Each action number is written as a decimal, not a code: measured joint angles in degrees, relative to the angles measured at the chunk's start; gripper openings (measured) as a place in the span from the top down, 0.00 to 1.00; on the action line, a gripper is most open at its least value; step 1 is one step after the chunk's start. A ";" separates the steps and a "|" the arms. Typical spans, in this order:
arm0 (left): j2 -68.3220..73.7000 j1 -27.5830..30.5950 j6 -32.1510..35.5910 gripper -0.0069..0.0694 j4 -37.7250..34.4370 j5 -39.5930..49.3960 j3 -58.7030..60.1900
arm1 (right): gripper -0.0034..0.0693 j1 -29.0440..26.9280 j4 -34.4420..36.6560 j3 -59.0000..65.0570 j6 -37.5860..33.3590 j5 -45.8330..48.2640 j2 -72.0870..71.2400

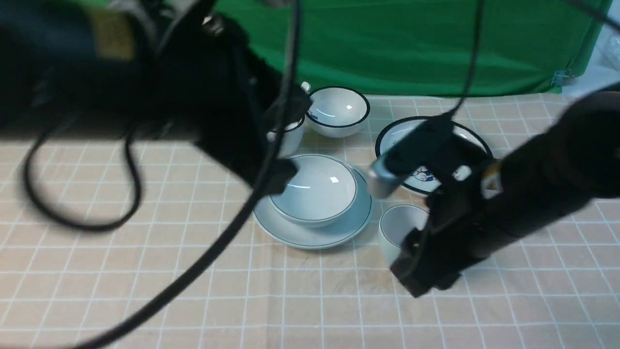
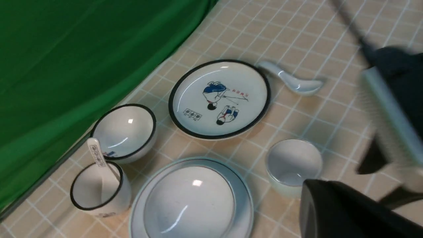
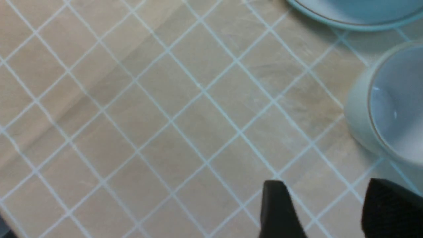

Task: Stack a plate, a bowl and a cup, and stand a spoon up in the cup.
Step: Use the right arm to grab a blue teacup

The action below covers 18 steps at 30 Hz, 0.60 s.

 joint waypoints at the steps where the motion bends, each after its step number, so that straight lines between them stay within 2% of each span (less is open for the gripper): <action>1: -2.15 0.00 -0.43 0.91 -0.14 -1.35 2.33 | 0.39 0.16 -0.83 -1.92 0.00 0.00 3.00; 5: -17.28 0.00 -2.32 0.91 -0.14 -7.78 18.04 | 0.38 0.16 -4.87 -8.37 0.12 1.42 13.97; 8: -23.63 0.00 -2.44 0.91 -0.14 -10.16 23.68 | 0.41 0.16 -6.32 -10.34 0.44 2.53 17.51; 11: -30.12 0.00 -2.45 0.91 -0.25 -11.60 28.15 | 0.53 0.19 -7.12 -11.69 0.62 4.13 20.96; 15: -34.71 0.00 -2.57 0.91 -0.25 -12.04 29.91 | 0.78 0.19 -7.12 -11.96 1.14 4.39 21.44; 18: -35.04 0.00 -2.62 0.91 -0.25 -12.56 30.10 | 0.86 0.19 -9.33 -12.12 1.77 4.39 21.38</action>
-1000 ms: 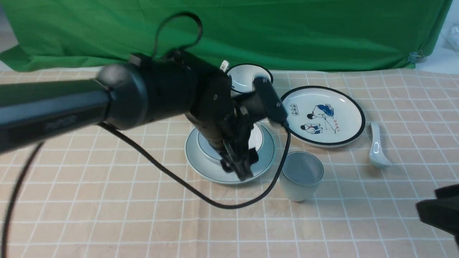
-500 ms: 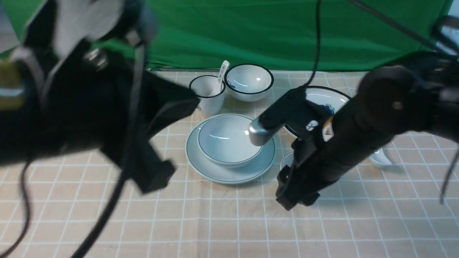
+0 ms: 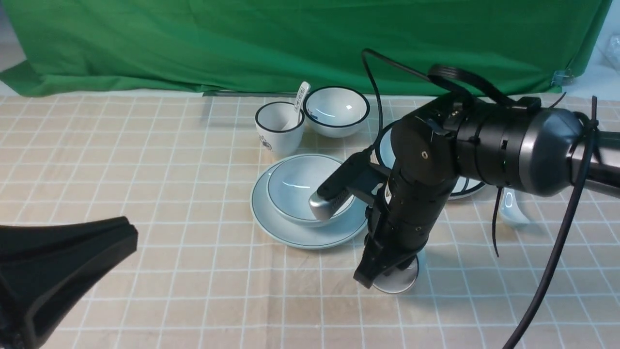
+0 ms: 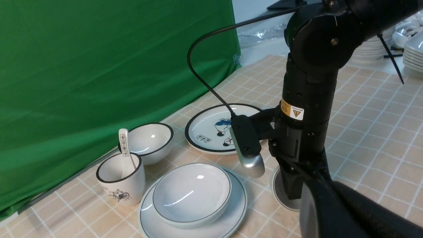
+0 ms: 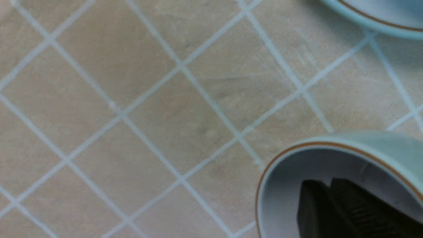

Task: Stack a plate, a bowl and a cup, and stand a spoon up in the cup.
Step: Use the right arm to grab a blue teacup

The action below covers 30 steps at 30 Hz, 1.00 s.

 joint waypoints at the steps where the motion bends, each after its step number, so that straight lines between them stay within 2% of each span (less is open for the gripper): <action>1: 0.00 0.00 0.00 0.91 0.06 -0.06 0.07 | 0.86 -0.05 -0.90 0.00 0.37 0.00 0.00; 16: 0.00 0.00 0.00 0.91 0.00 -0.15 0.11 | 0.88 -6.58 -2.69 0.00 2.75 -0.05 0.00; 19: 0.00 0.00 0.00 0.91 -0.11 -0.15 0.11 | 0.84 -7.68 -2.74 -0.01 2.75 -0.20 0.00; 24: 0.00 0.00 -0.07 0.91 -0.11 -0.15 0.11 | 0.65 -7.98 -2.81 -0.99 2.94 0.20 0.00; 25: 0.00 0.00 -0.07 0.91 -0.11 -0.15 0.11 | 0.64 -7.98 -2.75 -1.12 3.01 0.20 0.00; 27: 0.00 0.00 -0.07 0.91 -0.11 -0.15 0.11 | 0.54 -7.98 -2.70 -3.04 4.21 1.69 -0.33; 30: 0.00 0.00 -0.13 0.91 -0.11 -0.15 0.11 | 0.48 -7.92 -2.45 -5.63 5.63 4.11 -1.84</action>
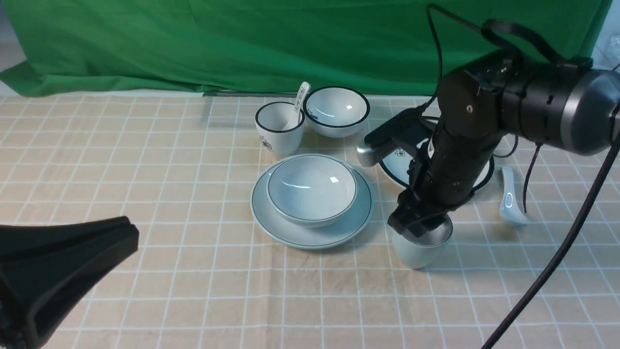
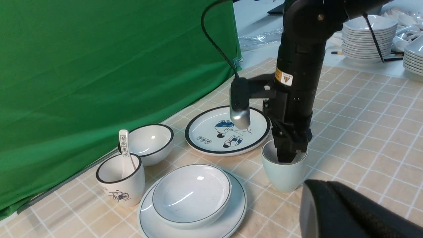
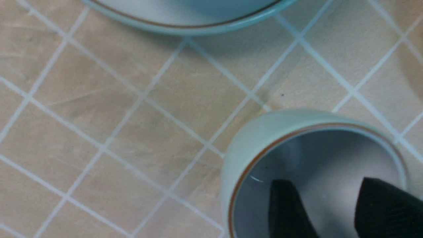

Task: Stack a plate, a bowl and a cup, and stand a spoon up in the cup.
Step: Use the right arm to grab a blue teacup

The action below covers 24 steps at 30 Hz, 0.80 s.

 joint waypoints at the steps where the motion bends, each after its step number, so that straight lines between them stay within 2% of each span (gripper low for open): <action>1: 0.00 0.00 0.00 0.91 0.00 0.00 0.00 | 0.48 0.14 0.37 -0.53 0.50 0.53 -0.73; 7: 0.00 0.00 -0.18 0.91 0.00 0.00 0.00 | 0.46 3.29 4.66 -0.28 1.68 1.57 -3.91; 15: 0.00 0.00 -0.58 0.91 -0.86 0.06 0.00 | 0.47 3.18 4.66 1.77 2.06 -2.51 3.66; 17: 0.00 0.00 -0.65 0.91 -1.14 0.24 0.00 | 0.54 2.86 4.66 1.77 2.06 -3.06 4.86; 19: 0.00 0.00 -0.78 0.91 -1.27 0.52 0.00 | 0.67 2.79 4.66 1.77 2.06 -3.13 4.98; 20: 0.00 0.00 -0.78 0.91 -1.27 0.52 0.00 | 0.68 2.79 4.66 1.77 2.06 -3.13 4.91; 21: 0.00 0.00 -0.78 0.91 -1.27 0.57 0.00 | 0.79 2.79 4.66 1.77 1.93 -2.66 4.64; 22: 0.00 0.00 -0.78 0.91 -1.27 0.57 0.00 | 0.83 2.79 4.66 1.69 1.78 -2.24 4.44; 24: 0.00 0.00 -0.78 0.91 -1.27 0.86 0.00 | 0.83 2.96 4.66 0.62 1.78 -0.06 3.53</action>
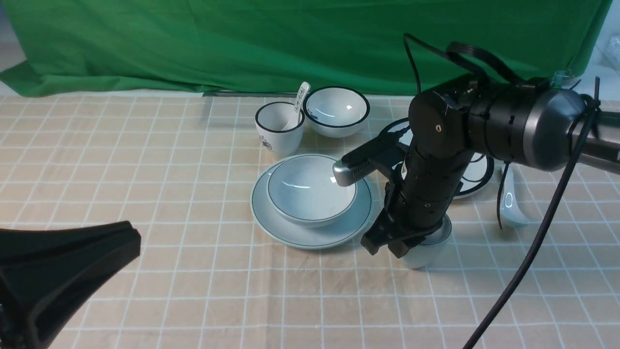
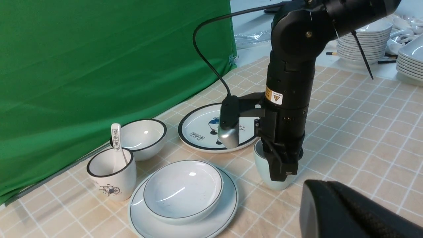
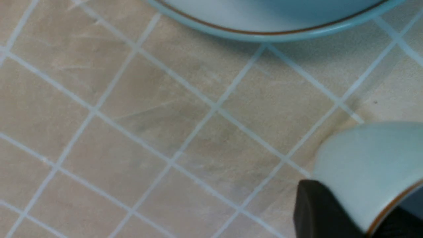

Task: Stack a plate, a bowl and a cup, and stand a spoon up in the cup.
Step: Use the right arm to grab a blue teacup, then use the right arm to put the blue teacup into the blue rice bowl in the middle

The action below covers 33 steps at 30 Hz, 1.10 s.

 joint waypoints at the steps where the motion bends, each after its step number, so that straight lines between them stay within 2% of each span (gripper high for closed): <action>1: 0.00 0.00 0.00 0.91 0.00 0.06 0.00 | 0.83 0.00 0.00 0.00 0.00 0.20 -0.12; 8: 0.00 0.00 -0.04 0.91 0.00 1.66 0.00 | 0.83 5.69 0.32 -14.25 -0.20 1.21 -2.51; 14: 0.00 0.00 -0.20 0.91 0.00 1.71 0.00 | 0.83 6.85 0.70 -26.04 -1.26 1.90 8.24; 25: 0.00 0.00 -0.20 0.91 0.00 1.77 0.00 | 0.83 6.85 2.92 -30.92 -1.54 3.30 16.84; 29: 0.00 0.00 -0.20 0.91 0.00 1.77 0.00 | 0.77 6.85 2.86 -31.11 -1.56 2.33 18.12; 33: 0.00 0.00 -0.20 0.91 0.00 1.77 0.00 | 0.61 6.85 2.86 -31.11 -1.51 2.00 18.48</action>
